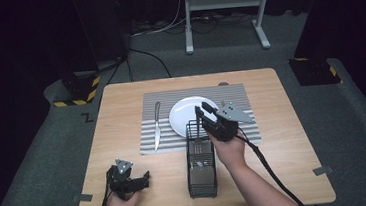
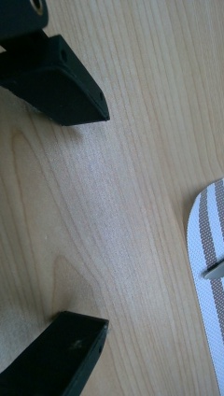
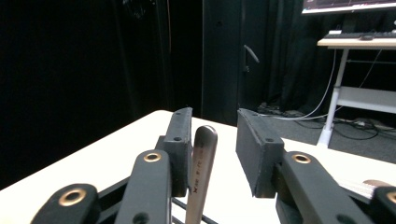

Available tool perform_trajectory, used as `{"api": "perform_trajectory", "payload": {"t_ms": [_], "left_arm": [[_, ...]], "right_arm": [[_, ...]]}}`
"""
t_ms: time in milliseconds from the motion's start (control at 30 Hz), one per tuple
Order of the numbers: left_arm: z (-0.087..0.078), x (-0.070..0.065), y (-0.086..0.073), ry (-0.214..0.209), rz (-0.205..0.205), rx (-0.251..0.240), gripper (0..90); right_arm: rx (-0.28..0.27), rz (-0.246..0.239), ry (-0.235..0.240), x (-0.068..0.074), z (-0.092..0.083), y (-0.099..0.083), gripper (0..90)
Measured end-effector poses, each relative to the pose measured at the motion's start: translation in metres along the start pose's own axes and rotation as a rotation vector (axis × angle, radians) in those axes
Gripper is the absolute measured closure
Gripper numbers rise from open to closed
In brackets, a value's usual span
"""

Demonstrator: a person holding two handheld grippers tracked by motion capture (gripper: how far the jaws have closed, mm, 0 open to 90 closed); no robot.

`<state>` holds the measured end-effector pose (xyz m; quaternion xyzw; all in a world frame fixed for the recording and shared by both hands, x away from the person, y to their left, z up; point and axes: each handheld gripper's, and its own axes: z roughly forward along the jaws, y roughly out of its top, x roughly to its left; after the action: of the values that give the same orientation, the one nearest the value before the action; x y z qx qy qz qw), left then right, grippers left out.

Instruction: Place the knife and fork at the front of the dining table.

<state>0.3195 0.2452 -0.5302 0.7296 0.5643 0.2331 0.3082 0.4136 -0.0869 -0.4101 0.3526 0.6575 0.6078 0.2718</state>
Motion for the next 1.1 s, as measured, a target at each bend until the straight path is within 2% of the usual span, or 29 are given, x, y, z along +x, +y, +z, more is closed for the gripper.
{"api": "perform_trajectory", "payload": {"t_ms": [100,200,300,467,633,767,967,1100], "left_arm": [[0.000,0.000,0.000,0.001,0.000,0.000,3.0],[0.000,0.000,0.000,0.000,-0.001,-0.001,3.0],[0.000,0.000,0.000,0.000,-0.001,0.000,3.1],[0.000,0.000,0.000,0.001,0.000,0.000,3.0],[0.000,0.000,0.000,0.000,-0.001,-0.001,3.1],[0.000,0.000,0.000,0.001,-0.001,0.000,3.1],[0.000,0.000,0.000,0.001,-0.001,0.000,3.1],[0.000,0.000,0.000,0.001,-0.001,0.000,3.1]], "right_arm": [[0.019,0.023,0.021,-0.001,0.003,-0.001,69.4],[0.044,0.010,0.036,-0.001,0.006,-0.004,77.0],[0.039,0.000,0.034,0.001,0.004,-0.005,83.9],[0.026,0.026,0.073,0.003,0.000,-0.002,86.8],[-0.003,-0.011,0.085,0.010,-0.008,0.005,87.2],[-0.041,0.010,0.101,0.010,-0.016,0.013,87.3],[-0.105,0.005,0.111,0.014,-0.031,0.030,87.2],[-0.159,-0.001,0.114,0.017,-0.042,0.047,87.2]]}}
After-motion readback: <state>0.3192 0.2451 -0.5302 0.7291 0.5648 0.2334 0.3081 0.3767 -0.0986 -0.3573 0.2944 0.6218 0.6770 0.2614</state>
